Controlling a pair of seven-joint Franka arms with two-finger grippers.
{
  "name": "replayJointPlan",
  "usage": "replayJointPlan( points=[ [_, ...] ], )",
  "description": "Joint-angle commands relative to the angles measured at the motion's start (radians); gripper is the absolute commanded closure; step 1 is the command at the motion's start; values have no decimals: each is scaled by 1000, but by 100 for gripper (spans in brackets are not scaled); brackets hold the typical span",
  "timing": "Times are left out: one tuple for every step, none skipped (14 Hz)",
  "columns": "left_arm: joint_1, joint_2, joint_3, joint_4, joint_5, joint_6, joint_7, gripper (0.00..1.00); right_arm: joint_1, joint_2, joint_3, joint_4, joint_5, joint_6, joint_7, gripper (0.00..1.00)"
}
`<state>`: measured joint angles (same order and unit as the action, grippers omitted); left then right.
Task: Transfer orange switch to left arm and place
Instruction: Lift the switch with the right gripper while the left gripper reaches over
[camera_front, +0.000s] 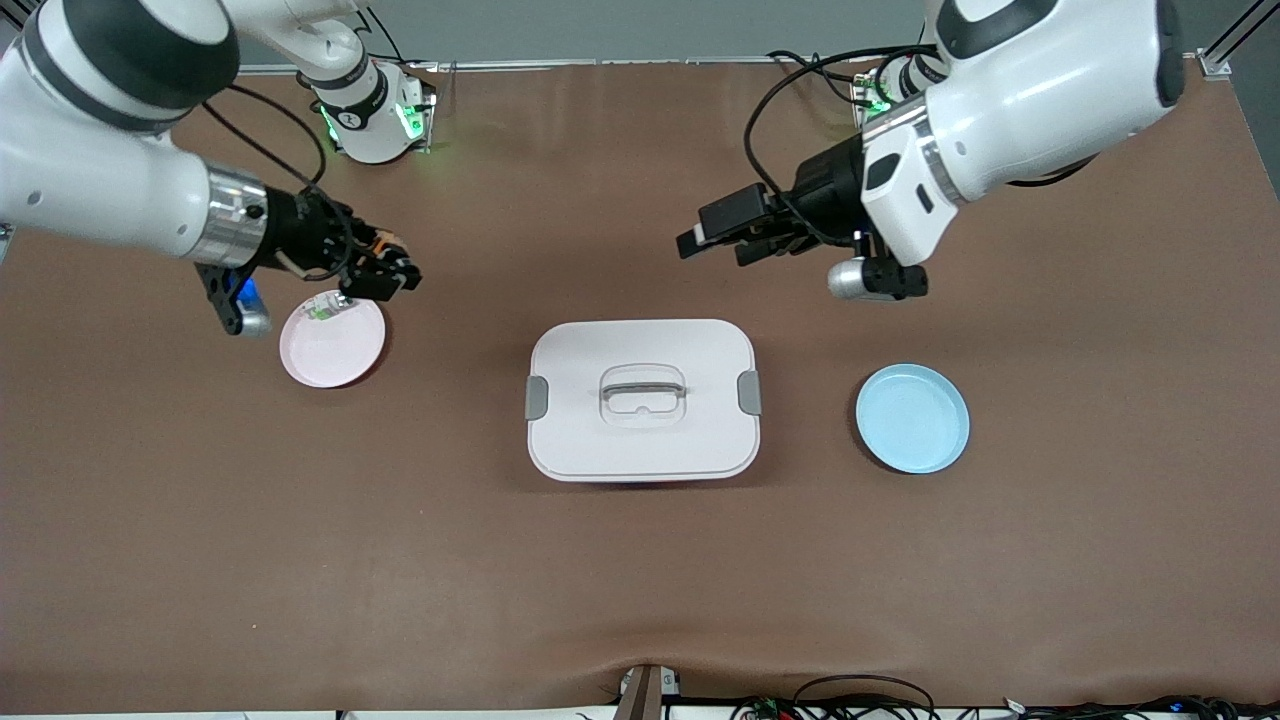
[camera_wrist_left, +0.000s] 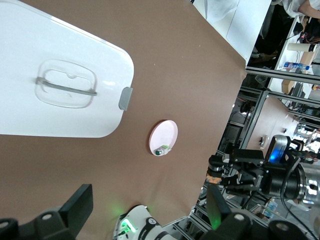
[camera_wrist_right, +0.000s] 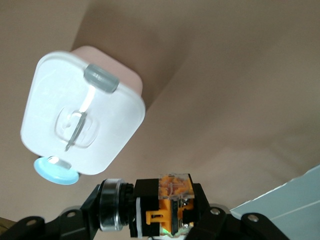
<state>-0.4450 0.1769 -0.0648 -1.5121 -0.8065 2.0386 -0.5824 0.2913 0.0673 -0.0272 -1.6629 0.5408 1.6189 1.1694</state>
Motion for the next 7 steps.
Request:
replayJointPlan(
  points=[
    [-20, 42, 5, 13, -92, 66, -11, 0, 58, 75, -11, 136, 25, -17, 163, 100],
    [-38, 61, 7, 13, -115, 106, -8, 0, 78, 91, -11, 165, 34, -16, 208, 100],
    [-61, 68, 7, 10, -111, 155, 1, 0, 94, 104, -11, 184, 53, -8, 254, 100],
    [-84, 72, 7, 10, -105, 187, 7, 0, 110, 117, -11, 192, 60, -2, 294, 100],
    [-99, 78, 7, 9, -103, 207, 7, 0, 132, 137, -13, 216, 67, 5, 347, 100],
    [-122, 79, 8, 7, -99, 233, 9, 0, 150, 170, -13, 259, 67, 12, 405, 100],
    [-147, 81, 8, 0, -76, 264, 13, 0, 163, 204, -13, 303, 67, 13, 452, 100]
  ],
)
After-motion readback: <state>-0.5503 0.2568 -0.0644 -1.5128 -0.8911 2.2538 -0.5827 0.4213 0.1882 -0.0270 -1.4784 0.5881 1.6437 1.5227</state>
